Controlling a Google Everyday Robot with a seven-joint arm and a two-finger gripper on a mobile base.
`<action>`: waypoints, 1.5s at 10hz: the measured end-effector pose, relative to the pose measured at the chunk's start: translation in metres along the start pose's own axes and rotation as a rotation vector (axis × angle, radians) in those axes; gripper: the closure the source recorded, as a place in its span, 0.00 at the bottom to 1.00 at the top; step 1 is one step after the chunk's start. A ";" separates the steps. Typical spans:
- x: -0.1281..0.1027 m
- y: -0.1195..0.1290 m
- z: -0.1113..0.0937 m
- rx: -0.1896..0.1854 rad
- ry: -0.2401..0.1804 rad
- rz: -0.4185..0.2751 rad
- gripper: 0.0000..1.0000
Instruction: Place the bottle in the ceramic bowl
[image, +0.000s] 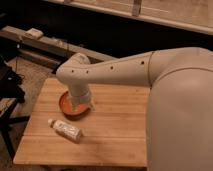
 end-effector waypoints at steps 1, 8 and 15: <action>-0.001 0.020 0.005 0.000 -0.002 -0.082 0.35; 0.010 0.104 0.074 0.034 0.084 -0.506 0.35; 0.009 0.106 0.124 0.060 0.211 -0.554 0.35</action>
